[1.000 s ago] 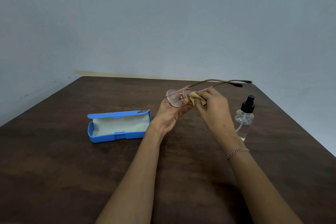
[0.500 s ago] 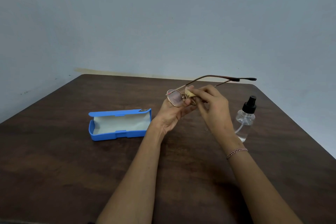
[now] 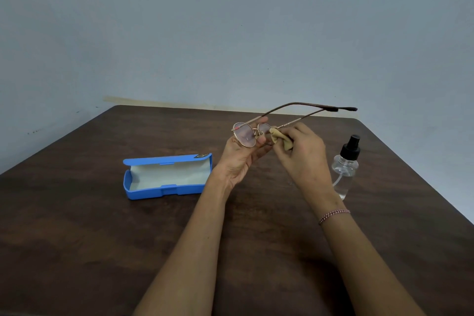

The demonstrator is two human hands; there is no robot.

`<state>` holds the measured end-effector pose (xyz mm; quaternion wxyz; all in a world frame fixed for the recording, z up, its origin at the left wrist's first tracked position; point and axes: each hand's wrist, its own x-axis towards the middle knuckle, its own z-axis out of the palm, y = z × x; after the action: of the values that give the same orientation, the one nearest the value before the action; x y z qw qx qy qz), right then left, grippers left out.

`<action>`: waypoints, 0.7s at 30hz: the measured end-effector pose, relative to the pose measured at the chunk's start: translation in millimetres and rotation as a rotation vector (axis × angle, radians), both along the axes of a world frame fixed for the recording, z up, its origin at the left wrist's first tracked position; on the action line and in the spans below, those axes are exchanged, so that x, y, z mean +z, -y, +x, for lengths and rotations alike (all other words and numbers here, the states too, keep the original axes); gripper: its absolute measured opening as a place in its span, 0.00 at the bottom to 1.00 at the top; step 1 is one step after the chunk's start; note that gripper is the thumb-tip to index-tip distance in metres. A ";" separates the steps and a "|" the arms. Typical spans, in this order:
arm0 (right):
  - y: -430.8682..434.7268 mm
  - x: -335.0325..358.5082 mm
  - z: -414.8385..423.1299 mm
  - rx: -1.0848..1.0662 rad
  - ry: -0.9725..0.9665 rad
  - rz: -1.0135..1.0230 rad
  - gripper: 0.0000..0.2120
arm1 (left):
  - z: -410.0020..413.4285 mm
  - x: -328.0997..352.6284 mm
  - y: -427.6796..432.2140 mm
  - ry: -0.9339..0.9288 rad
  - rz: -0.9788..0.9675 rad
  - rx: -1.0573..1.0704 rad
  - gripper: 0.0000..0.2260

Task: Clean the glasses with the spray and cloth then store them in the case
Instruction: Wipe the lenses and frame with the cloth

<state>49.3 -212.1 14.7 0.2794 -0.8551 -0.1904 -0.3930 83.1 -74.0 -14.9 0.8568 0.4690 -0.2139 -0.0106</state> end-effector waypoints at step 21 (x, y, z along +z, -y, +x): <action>-1.8 -1.8 -0.1 0.068 0.047 -0.024 0.11 | 1.2 1.4 2.5 -0.052 -0.141 0.025 0.30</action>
<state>49.2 -210.2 12.9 0.2778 -0.8419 -0.2308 -0.4009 84.3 -76.5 -13.5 0.8931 0.4095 -0.1860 0.0032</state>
